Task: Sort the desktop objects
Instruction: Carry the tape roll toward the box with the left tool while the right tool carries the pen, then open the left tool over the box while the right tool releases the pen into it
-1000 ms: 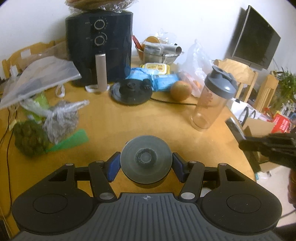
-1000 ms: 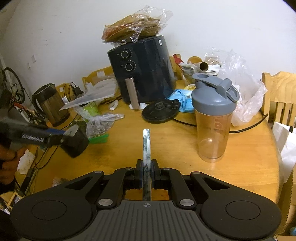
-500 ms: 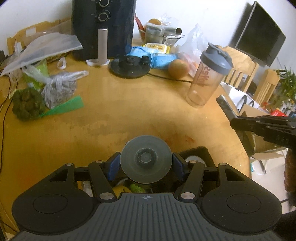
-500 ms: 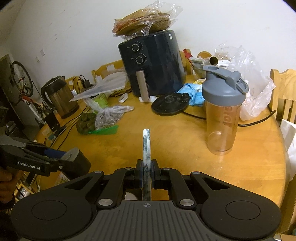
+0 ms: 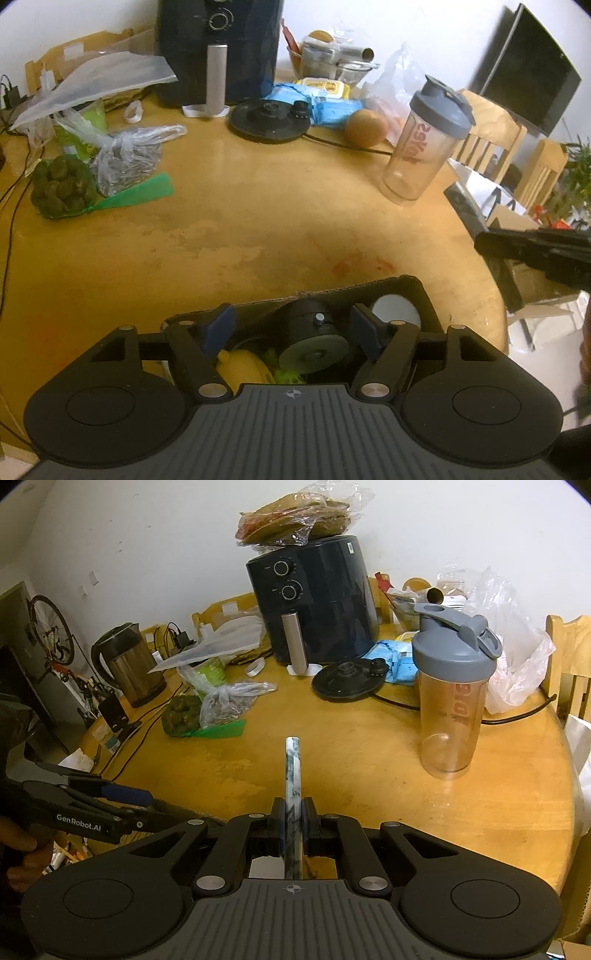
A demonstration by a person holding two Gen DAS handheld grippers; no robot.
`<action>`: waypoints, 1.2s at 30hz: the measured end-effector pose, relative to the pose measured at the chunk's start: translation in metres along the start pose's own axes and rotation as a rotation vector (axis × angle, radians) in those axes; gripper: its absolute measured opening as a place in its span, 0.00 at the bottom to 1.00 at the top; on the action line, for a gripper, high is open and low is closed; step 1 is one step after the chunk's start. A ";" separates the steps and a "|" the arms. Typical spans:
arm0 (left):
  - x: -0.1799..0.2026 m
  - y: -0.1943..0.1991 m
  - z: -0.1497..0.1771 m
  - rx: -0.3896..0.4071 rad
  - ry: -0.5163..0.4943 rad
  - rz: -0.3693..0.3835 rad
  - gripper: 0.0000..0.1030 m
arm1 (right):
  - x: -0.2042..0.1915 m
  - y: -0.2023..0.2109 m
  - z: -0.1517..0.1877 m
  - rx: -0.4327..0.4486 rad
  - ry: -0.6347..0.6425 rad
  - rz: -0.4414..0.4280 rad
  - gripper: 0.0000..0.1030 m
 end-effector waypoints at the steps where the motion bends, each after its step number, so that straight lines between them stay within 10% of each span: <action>1: -0.002 0.002 0.000 0.004 0.004 -0.003 0.66 | -0.001 0.000 0.000 -0.002 0.002 -0.005 0.11; 36: -0.067 0.040 0.037 0.006 0.190 -0.153 0.66 | -0.079 -0.064 0.000 -0.252 -0.010 -0.445 0.11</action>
Point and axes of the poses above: each gripper's, at about its wrist camera, not at the fingertips, and y roughly against the way its jaws point, x to its right, z to its underside, the point moved 2 cm from there along -y, roughly the way its jaws point, and after that the axes turned 13 degrees about -z, right-handed, at the moved point
